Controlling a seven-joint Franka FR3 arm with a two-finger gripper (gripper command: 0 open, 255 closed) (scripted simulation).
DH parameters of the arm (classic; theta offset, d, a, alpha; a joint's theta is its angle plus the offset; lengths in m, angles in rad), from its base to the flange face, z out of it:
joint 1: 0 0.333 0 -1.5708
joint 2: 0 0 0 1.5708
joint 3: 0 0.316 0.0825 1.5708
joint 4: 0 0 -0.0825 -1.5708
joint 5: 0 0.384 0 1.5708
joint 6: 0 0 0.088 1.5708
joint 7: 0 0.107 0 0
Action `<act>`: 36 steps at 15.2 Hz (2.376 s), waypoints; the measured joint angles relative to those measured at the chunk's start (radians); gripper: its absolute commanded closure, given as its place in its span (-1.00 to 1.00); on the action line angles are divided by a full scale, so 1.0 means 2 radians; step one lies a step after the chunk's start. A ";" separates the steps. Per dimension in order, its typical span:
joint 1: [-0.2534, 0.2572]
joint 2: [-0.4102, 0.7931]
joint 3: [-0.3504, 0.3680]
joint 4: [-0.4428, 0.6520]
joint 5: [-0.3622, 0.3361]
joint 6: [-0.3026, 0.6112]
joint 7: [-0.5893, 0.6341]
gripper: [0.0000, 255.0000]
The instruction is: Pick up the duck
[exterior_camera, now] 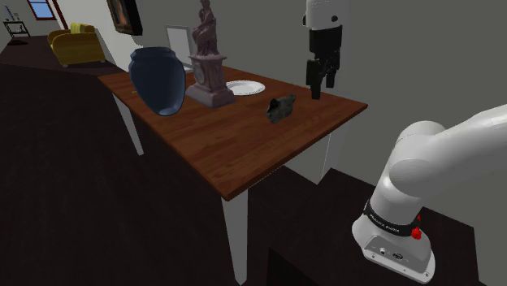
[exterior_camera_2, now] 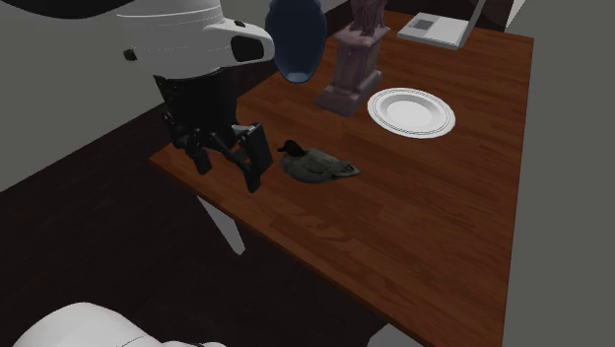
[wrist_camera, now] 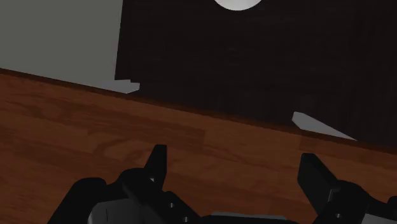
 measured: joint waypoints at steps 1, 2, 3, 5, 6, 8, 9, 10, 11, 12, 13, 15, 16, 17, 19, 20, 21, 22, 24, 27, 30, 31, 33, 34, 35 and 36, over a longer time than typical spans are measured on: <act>0.000 0.000 0.000 0.000 0.000 0.000 0.000 -1.00; -0.006 0.005 0.003 -0.001 0.004 0.009 0.014 -1.00; -0.014 0.013 0.008 0.001 0.011 0.018 0.038 -1.00; -0.037 0.037 0.016 0.004 0.022 0.050 0.092 -1.00; -0.049 0.050 0.021 0.003 0.028 0.070 0.123 -1.00; -0.073 0.076 0.030 0.007 0.039 0.103 0.185 -1.00; -0.084 0.089 0.035 0.009 0.044 0.122 0.216 -1.00; -0.096 0.100 0.038 0.011 0.047 0.137 0.246 -1.00; -0.108 0.112 0.042 0.015 0.050 0.153 0.275 -1.00; -0.120 0.123 0.045 0.016 0.053 0.170 0.306 -1.00; -0.132 0.136 0.047 0.019 0.054 0.187 0.334 -1.00; -0.156 0.160 0.051 0.027 0.057 0.217 0.393 -1.00; -0.167 0.170 0.052 0.027 0.057 0.234 0.421 -1.00; -0.178 0.178 0.053 0.026 0.058 0.251 0.450 -1.00; -0.199 0.188 0.055 0.025 0.058 0.276 0.505 -1.00; -0.204 0.193 0.056 0.021 0.058 0.287 0.519 -1.00; -0.207 0.195 0.056 0.018 0.058 0.295 0.526 -1.00; -0.208 0.197 0.056 0.013 0.058 0.302 0.528 -1.00; -0.209 0.201 0.057 0.004 0.058 0.316 0.532 -1.00; -0.210 0.203 0.057 -0.012 0.058 0.334 0.532 -1.00; -0.210 0.206 0.057 -0.015 0.058 0.340 0.532 1.00; -0.210 0.206 0.057 -0.015 0.058 0.341 0.532 1.00; -0.210 0.206 0.057 -0.015 0.058 0.341 0.532 1.00; -0.210 0.206 0.057 -0.015 0.058 0.341 0.532 1.00; -0.210 0.206 0.057 -0.015 0.058 0.341 0.532 1.00; -0.210 0.206 0.058 -0.015 0.058 0.341 0.532 1.00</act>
